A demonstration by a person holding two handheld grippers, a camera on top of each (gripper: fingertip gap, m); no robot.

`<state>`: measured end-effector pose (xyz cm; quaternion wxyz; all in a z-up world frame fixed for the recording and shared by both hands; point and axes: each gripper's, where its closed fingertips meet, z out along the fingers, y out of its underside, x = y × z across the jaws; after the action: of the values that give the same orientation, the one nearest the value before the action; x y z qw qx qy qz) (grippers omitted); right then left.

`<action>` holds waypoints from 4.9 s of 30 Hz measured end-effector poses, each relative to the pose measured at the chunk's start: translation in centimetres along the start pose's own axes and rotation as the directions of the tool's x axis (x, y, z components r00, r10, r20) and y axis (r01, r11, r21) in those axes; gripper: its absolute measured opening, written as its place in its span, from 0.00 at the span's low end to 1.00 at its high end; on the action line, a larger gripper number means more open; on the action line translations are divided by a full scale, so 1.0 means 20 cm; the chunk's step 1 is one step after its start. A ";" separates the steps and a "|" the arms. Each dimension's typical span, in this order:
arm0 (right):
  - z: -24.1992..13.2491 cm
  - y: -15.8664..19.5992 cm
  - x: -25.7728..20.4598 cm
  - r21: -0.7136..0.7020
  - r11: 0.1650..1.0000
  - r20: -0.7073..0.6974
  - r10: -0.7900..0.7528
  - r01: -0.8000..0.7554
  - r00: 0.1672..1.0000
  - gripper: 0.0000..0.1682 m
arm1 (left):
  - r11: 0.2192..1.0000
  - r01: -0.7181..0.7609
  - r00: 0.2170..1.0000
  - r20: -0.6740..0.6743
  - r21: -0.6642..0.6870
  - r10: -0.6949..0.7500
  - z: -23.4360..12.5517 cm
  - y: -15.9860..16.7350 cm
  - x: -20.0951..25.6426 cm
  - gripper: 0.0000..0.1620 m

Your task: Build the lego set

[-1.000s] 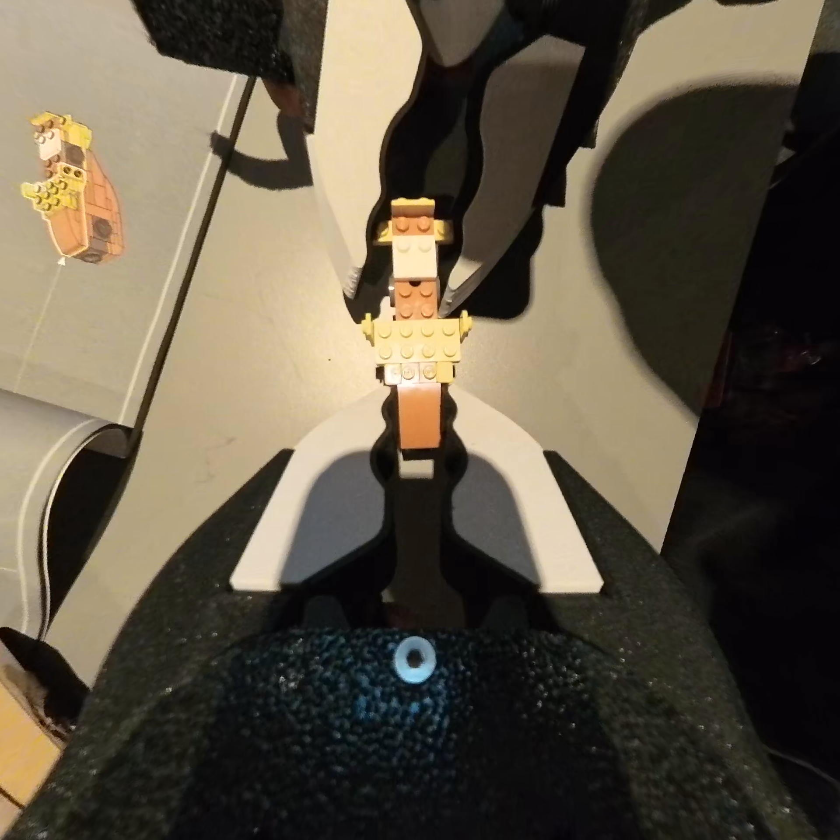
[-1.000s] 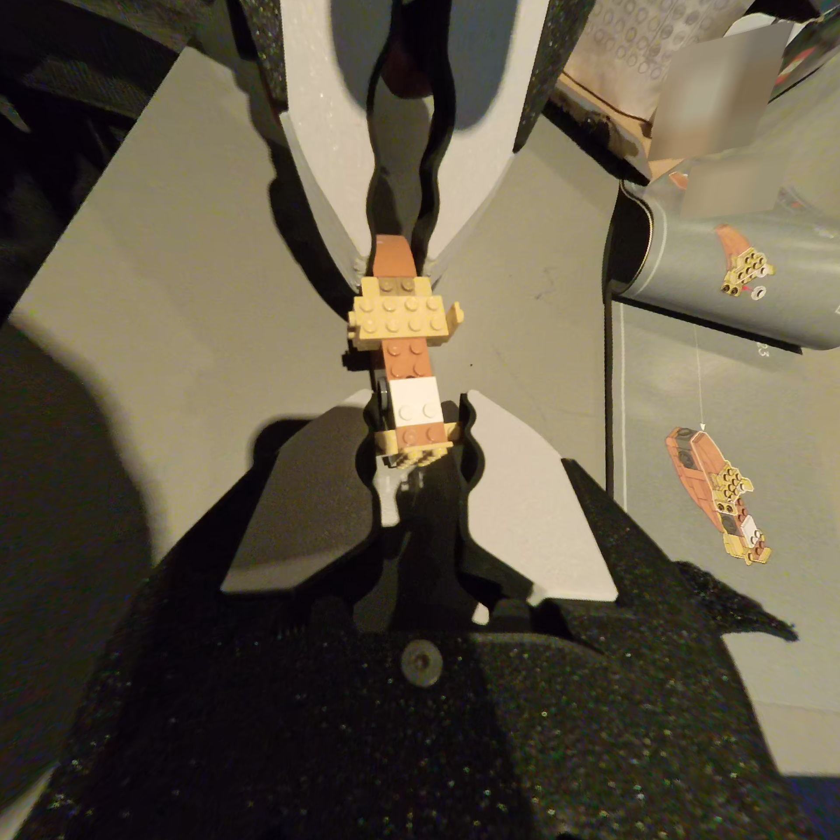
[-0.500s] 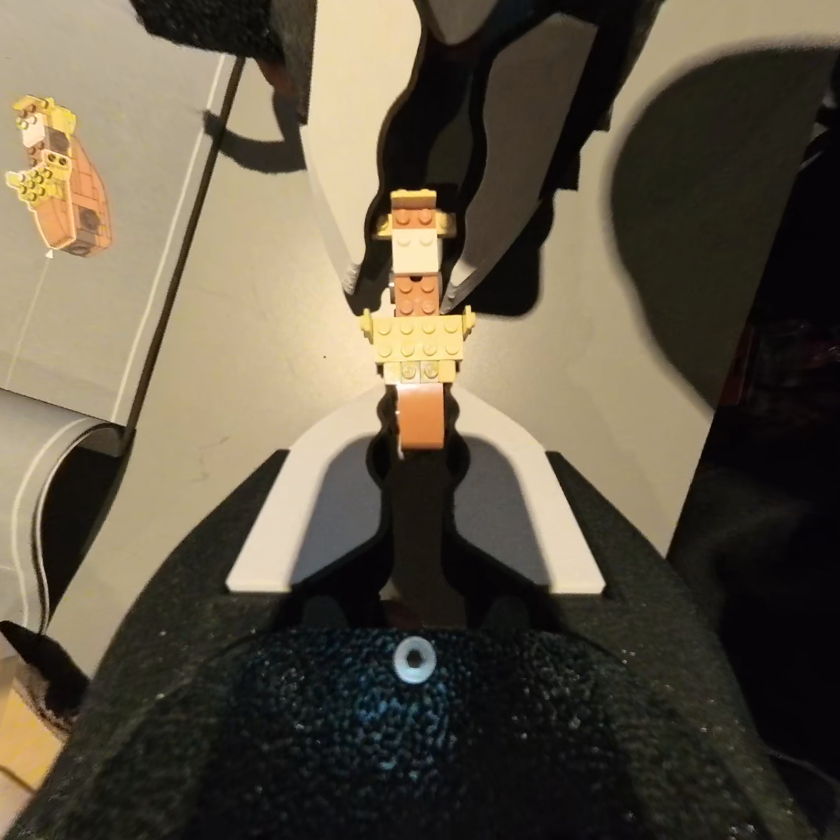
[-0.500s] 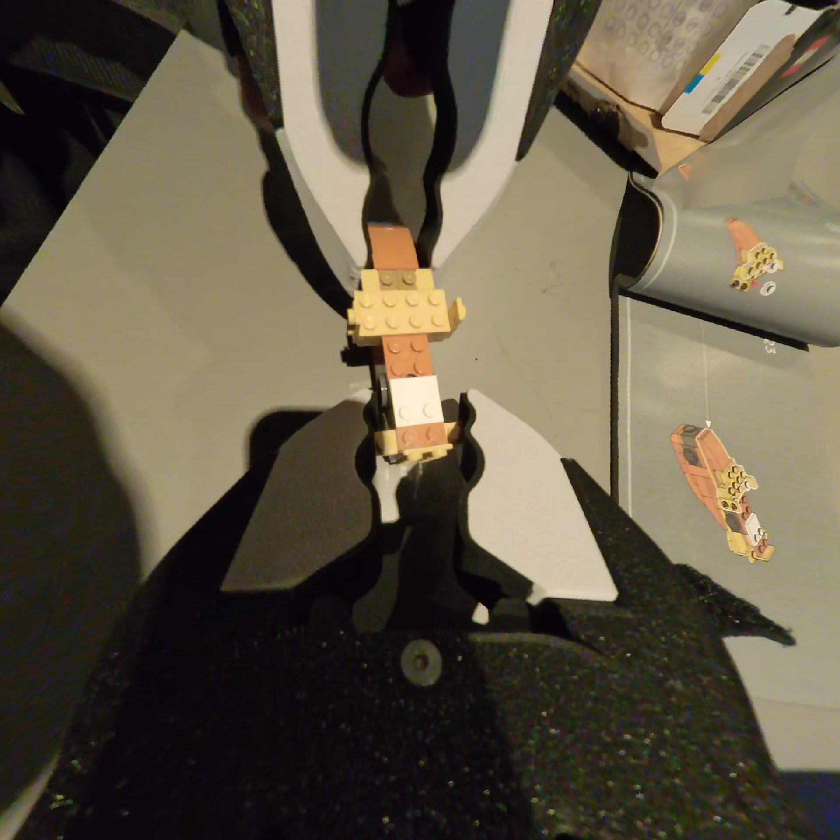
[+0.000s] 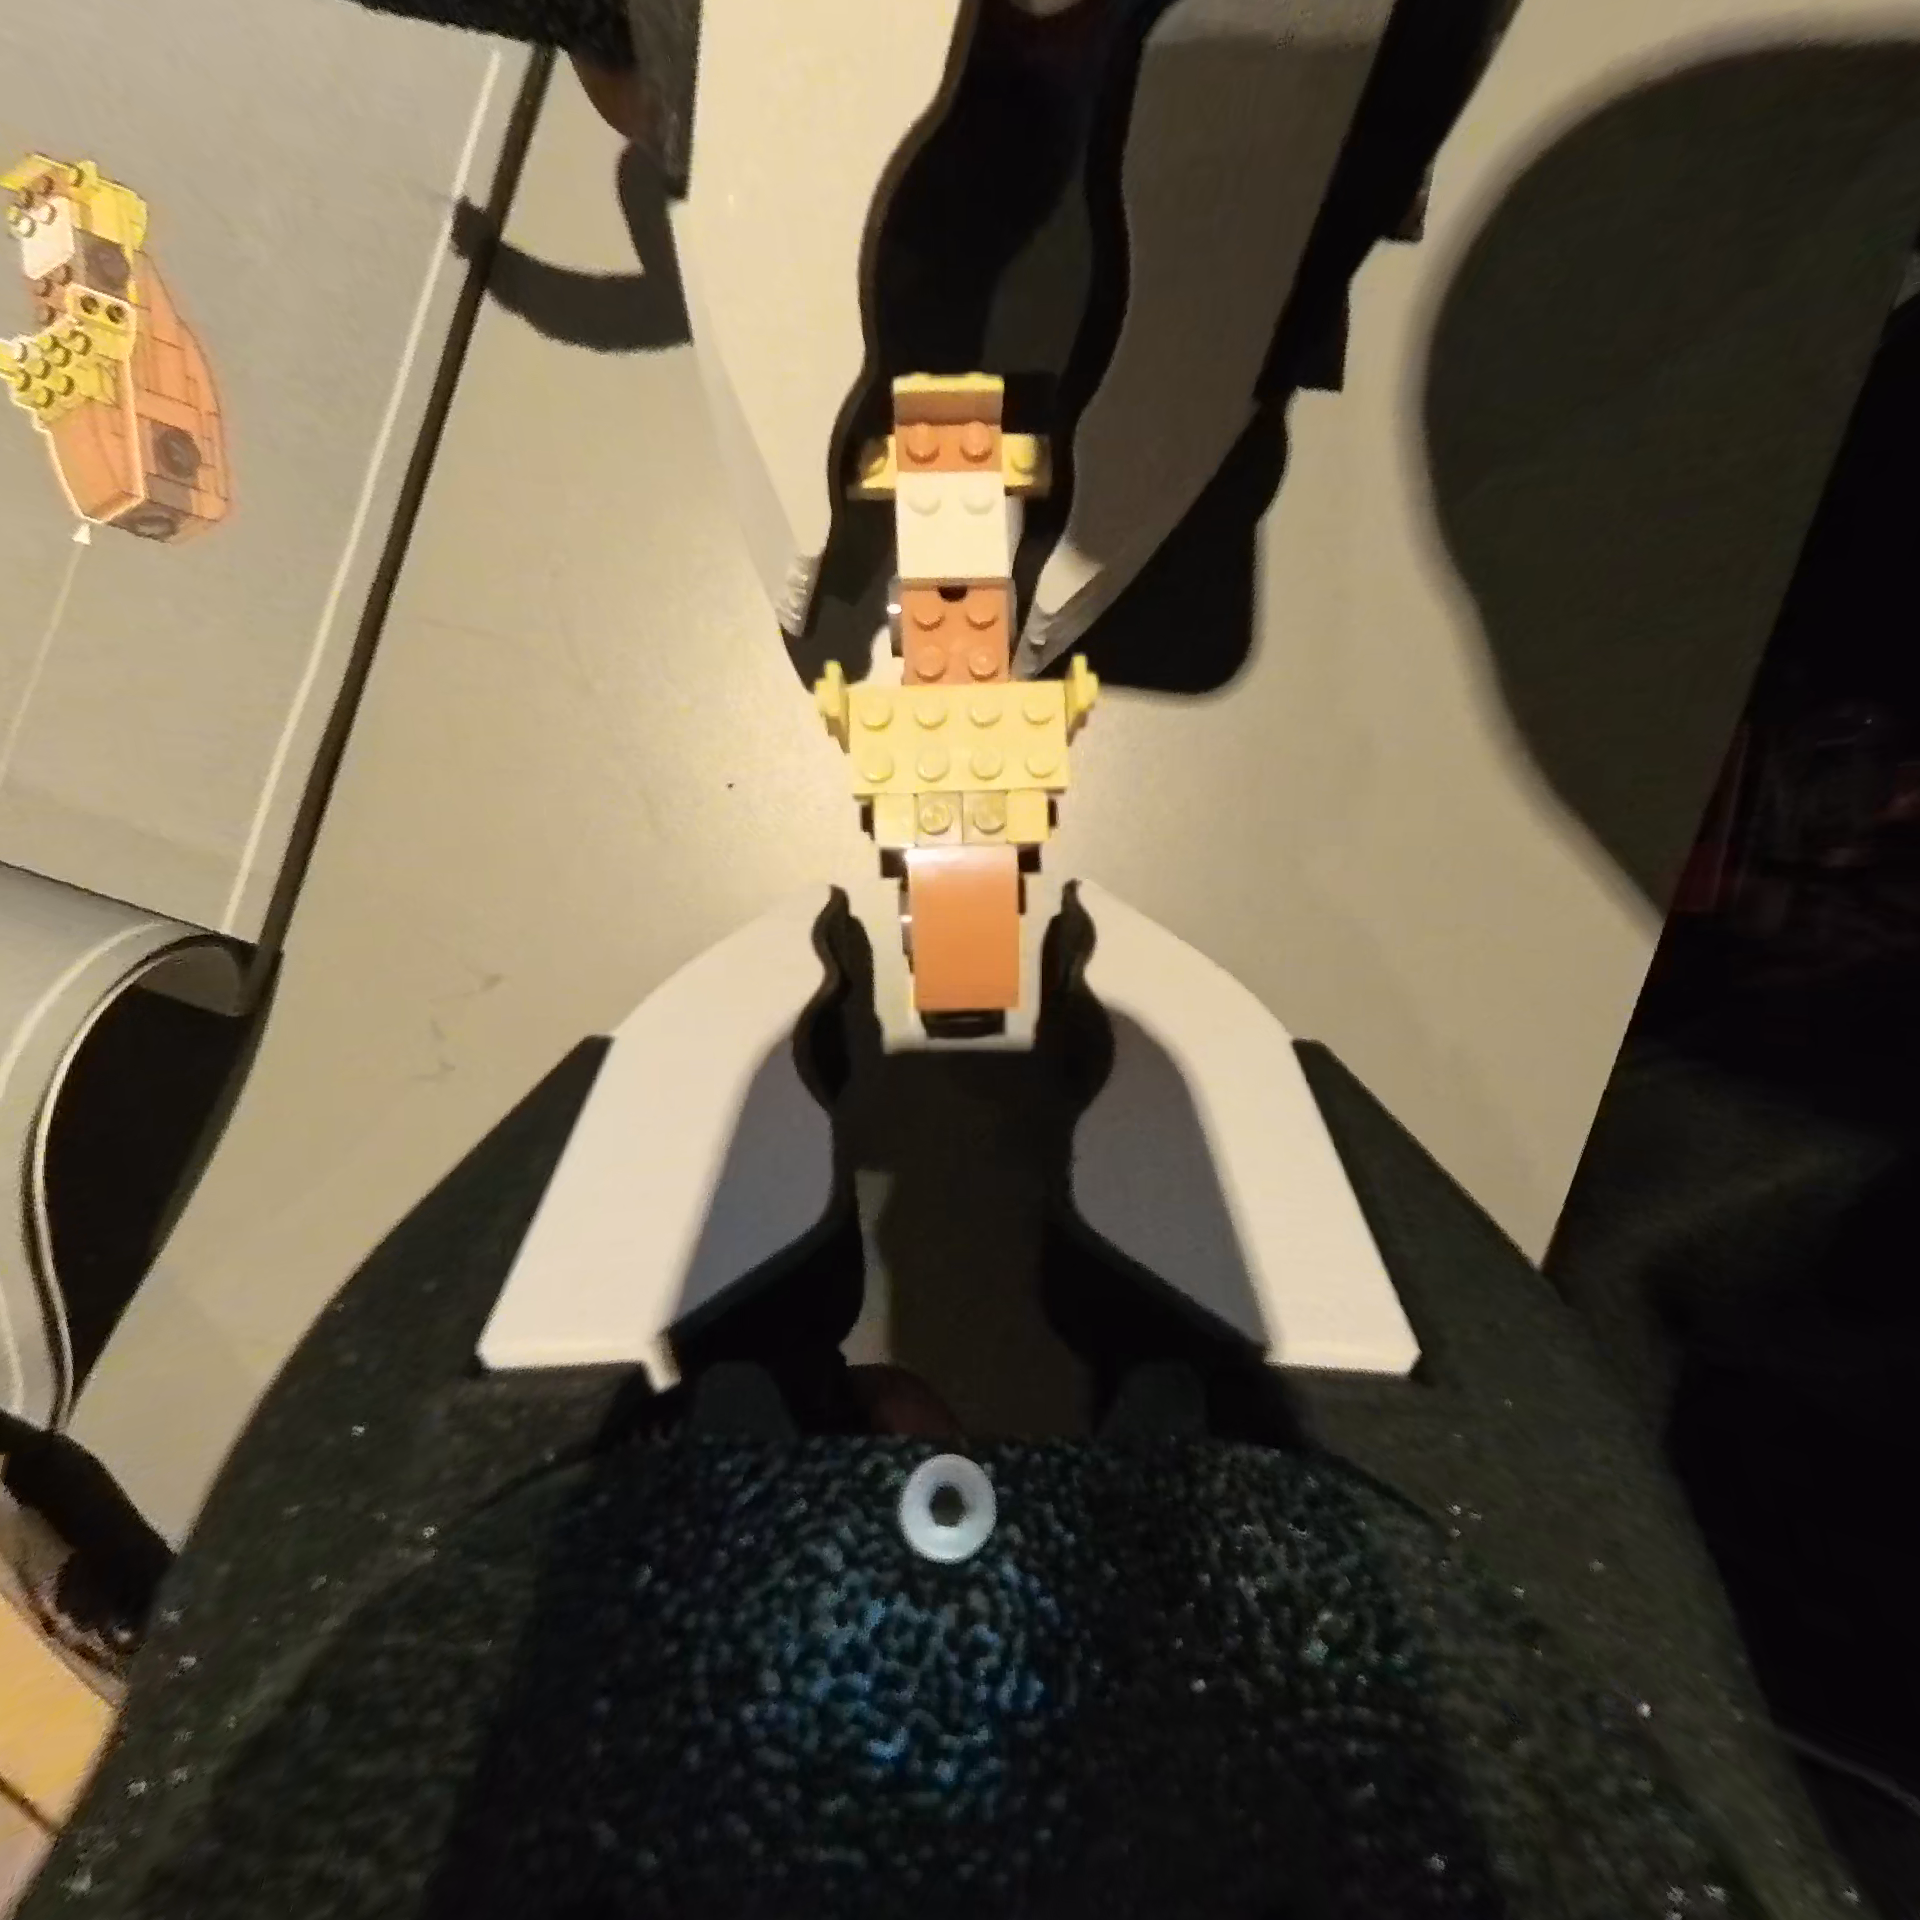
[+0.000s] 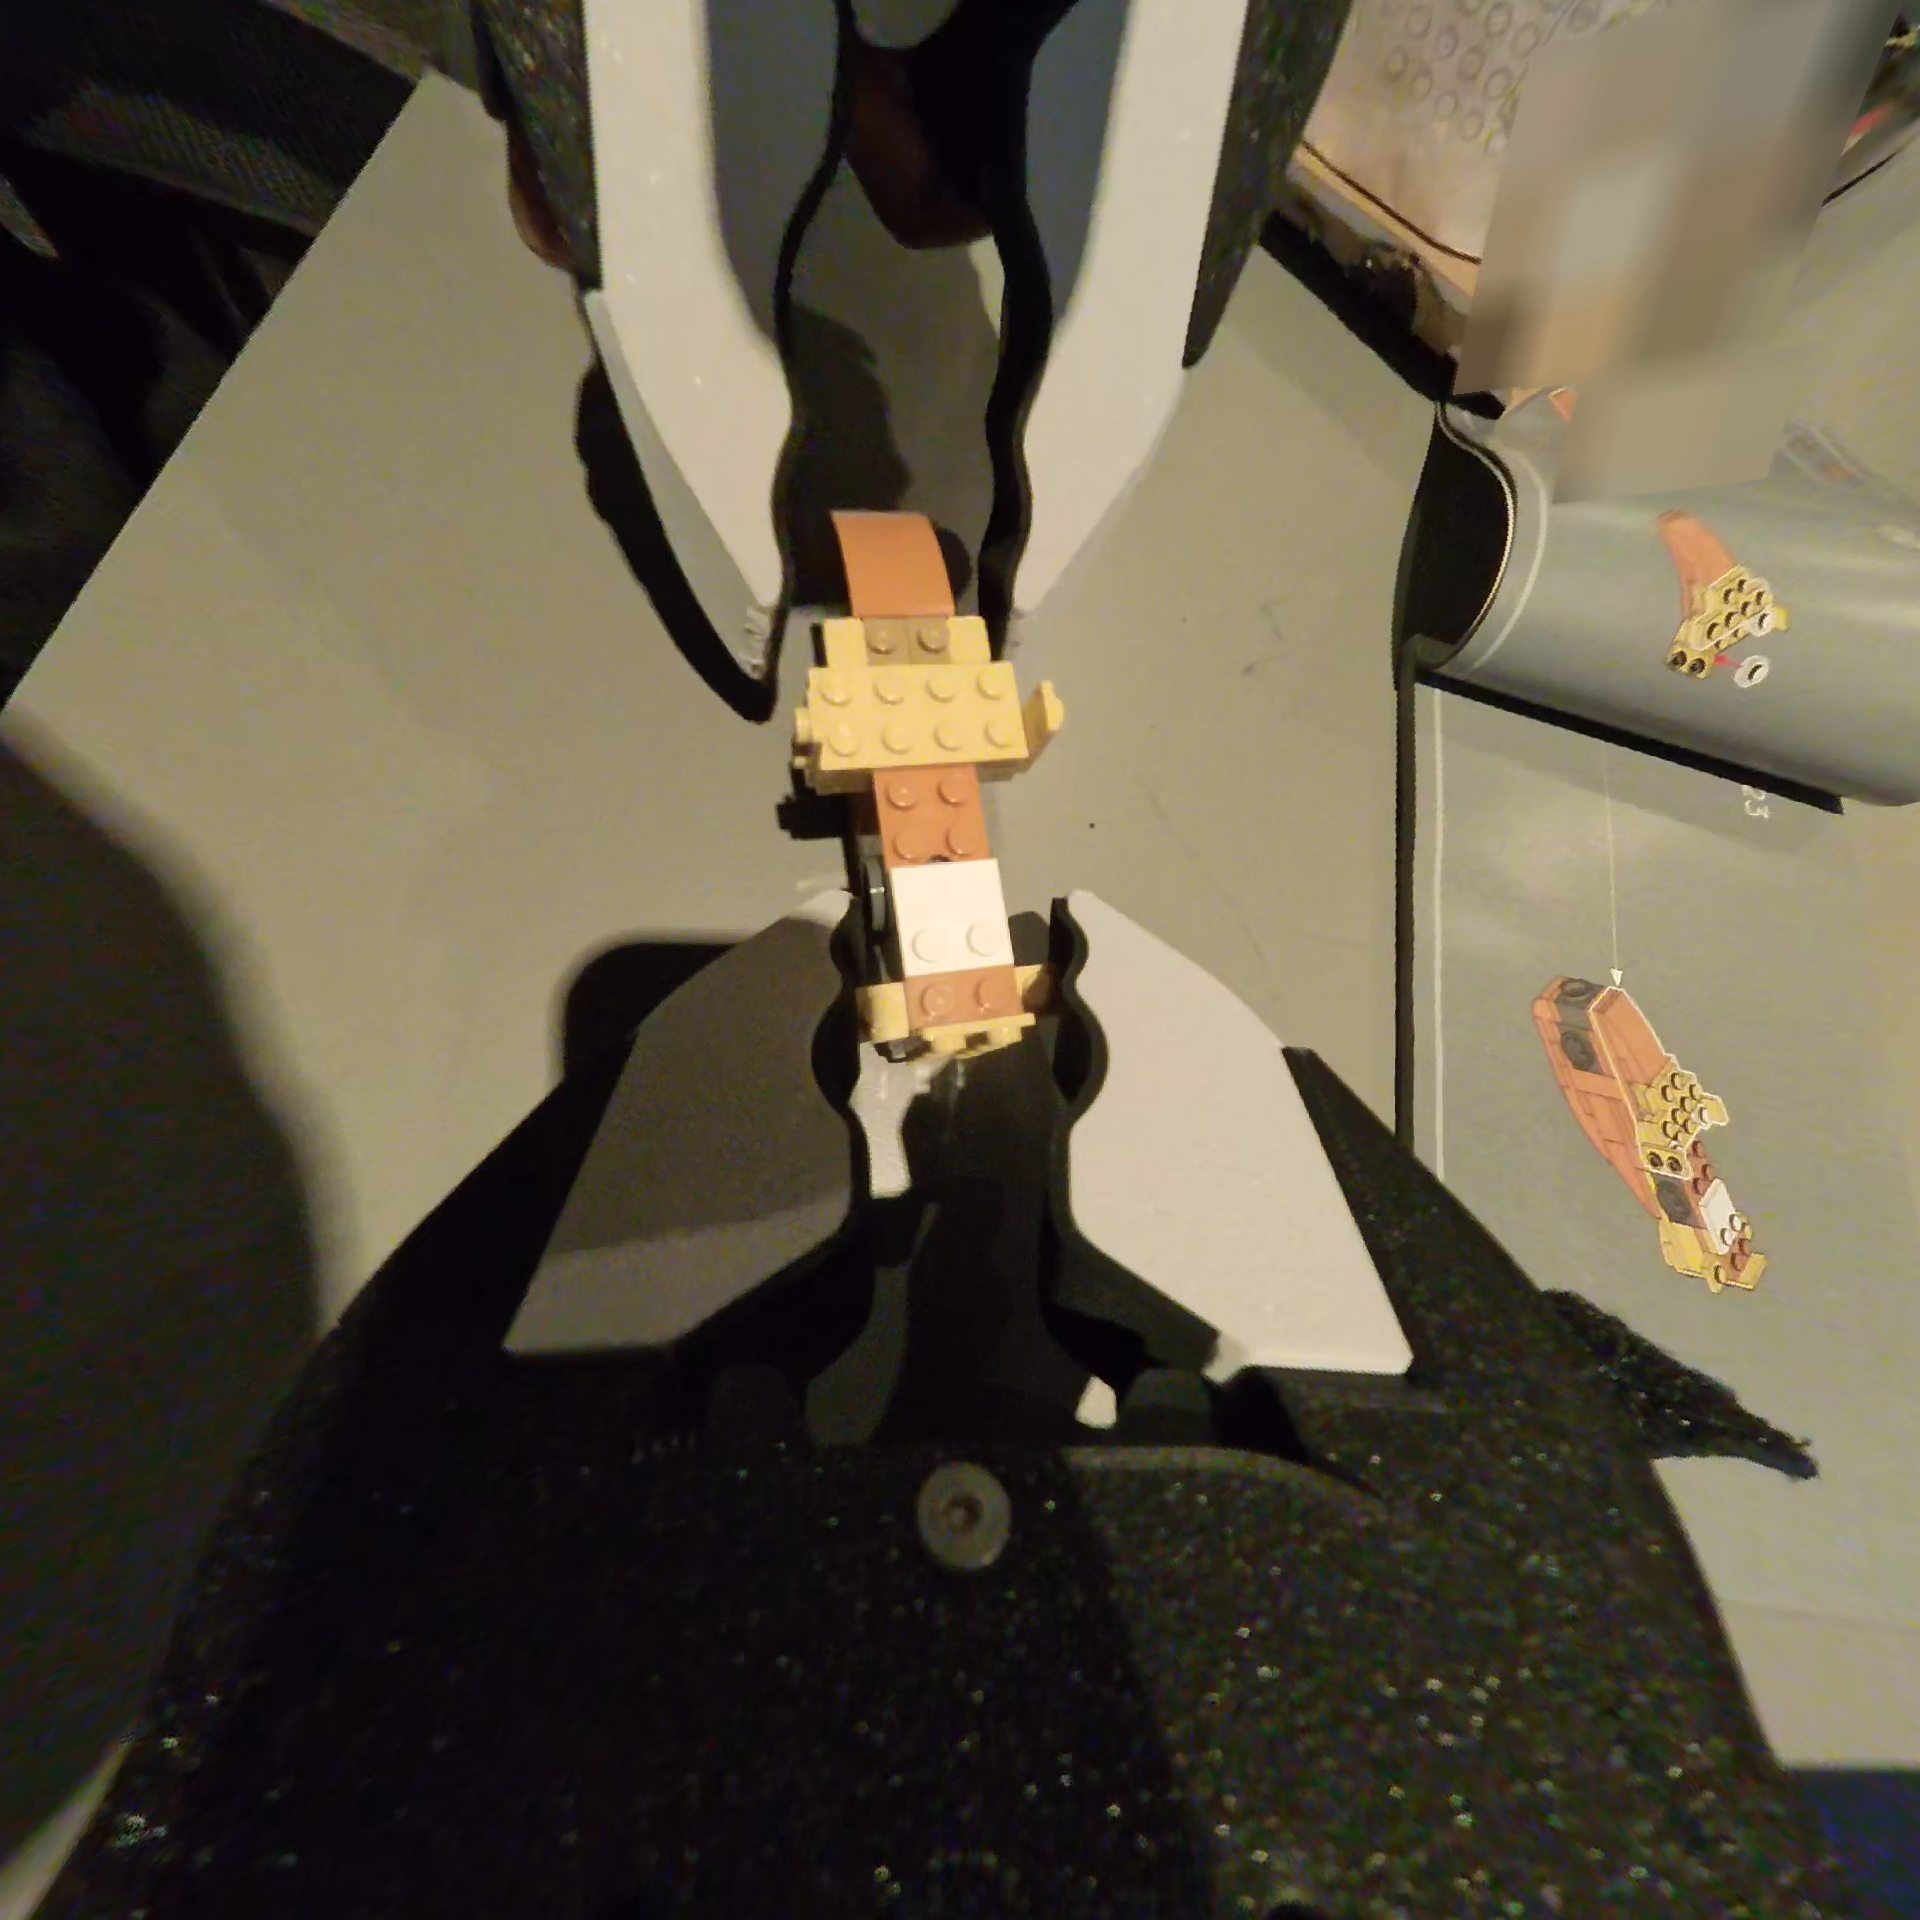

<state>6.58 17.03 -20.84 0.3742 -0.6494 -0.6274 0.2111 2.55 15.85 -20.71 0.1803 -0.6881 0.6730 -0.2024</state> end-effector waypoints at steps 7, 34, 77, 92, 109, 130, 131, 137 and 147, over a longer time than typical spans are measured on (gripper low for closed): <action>0.00 0.00 0.00 0.009 1.000 0.002 0.002 -0.002 1.000 0.20 | 0.995 0.026 0.999 0.044 0.095 -0.031 -0.04 0.05 0.00 0.26; -0.04 -0.03 0.01 0.071 0.996 0.034 0.048 -0.050 0.998 0.20 | 0.808 -0.448 0.800 0.575 0.382 0.172 -0.25 -0.05 -0.01 0.32; -0.54 -0.56 0.11 0.038 0.970 -0.122 0.245 -0.242 0.962 0.20 | 0.551 -0.730 0.105 0.731 -0.404 0.674 -0.63 -0.57 0.02 0.47; -0.61 -0.75 0.02 0.095 0.971 -0.091 0.228 -0.220 0.969 0.20 | 0.502 -0.713 0.018 0.704 -0.489 0.710 -0.76 -0.60 0.06 0.44; -0.64 -0.90 0.00 0.124 0.974 -0.083 0.198 -0.187 0.977 0.20 | 0.470 -0.692 -0.105 0.721 -0.548 0.685 -0.91 -0.61 0.09 0.34; -0.70 -1.03 0.00 0.108 0.989 -0.126 0.118 -0.104 0.985 0.20 | 0.474 -0.688 -0.132 0.737 -0.549 0.663 -1.06 -0.65 0.12 0.32; -0.70 -1.03 -0.01 0.111 0.989 -0.126 0.116 -0.102 0.985 0.20 | 0.474 -0.691 -0.132 0.740 -0.545 0.659 -1.07 -0.65 0.12 0.32; -0.66 -1.01 -0.01 0.114 0.991 -0.236 -0.047 0.075 0.971 0.21 | 0.529 -0.733 -0.015 0.787 -0.429 0.617 -0.99 -0.61 0.11 0.32; -0.65 -0.88 0.01 0.046 0.874 -0.522 -0.392 0.484 0.757 0.33 | 0.608 -0.783 0.269 0.811 -0.130 0.519 -0.81 -0.58 0.06 0.33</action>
<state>4.75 13.25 0.54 0.6183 -0.4794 -0.6228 -0.0019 4.04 15.40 -0.86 0.6239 -0.3196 0.7034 0.1172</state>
